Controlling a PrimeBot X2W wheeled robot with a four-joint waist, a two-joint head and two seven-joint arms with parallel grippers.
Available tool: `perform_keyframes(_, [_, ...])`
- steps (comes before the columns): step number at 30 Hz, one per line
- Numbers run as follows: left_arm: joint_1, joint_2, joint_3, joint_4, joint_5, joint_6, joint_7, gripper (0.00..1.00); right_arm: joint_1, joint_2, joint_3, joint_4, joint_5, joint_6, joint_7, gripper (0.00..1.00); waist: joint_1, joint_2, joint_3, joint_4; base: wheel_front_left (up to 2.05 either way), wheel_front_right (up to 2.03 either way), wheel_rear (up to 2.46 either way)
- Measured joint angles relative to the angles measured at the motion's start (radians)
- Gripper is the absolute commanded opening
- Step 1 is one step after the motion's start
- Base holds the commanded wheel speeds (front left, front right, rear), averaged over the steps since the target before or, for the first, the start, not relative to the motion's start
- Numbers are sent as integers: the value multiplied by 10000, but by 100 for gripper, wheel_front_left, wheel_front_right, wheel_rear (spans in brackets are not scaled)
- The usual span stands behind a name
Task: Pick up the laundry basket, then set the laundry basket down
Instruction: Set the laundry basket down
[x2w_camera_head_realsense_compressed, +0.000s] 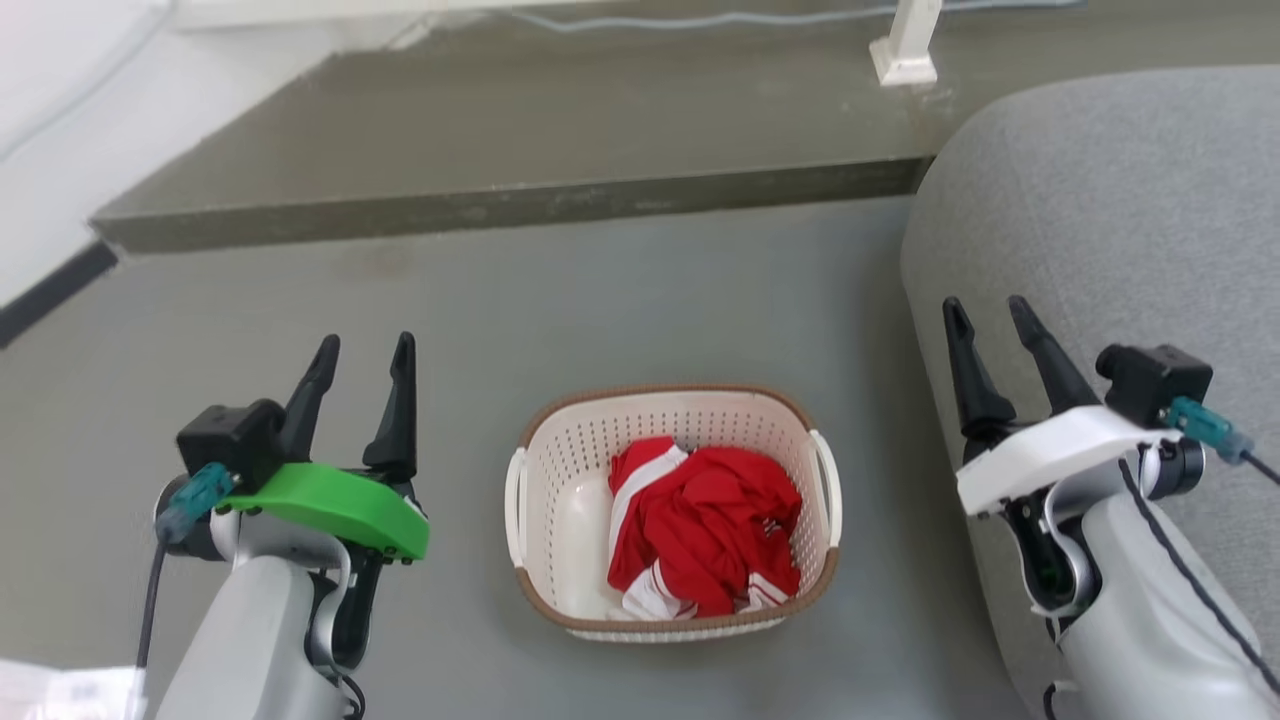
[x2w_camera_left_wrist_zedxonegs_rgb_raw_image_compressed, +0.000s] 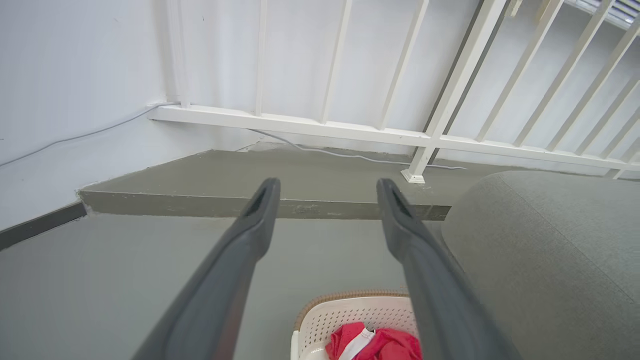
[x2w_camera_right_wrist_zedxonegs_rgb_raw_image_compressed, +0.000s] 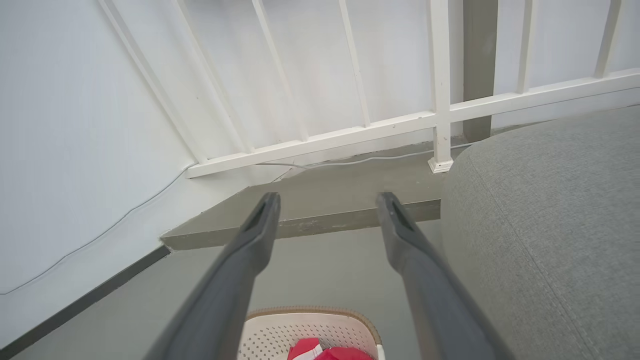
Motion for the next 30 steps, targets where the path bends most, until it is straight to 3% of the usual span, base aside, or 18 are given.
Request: perform_keyframes(30, [1847,-332,811,-1523,957,-13,-2,100,1510,355,-633,-1369,-1166,-56,0,100,1,0,-627,-200,0,0,0])
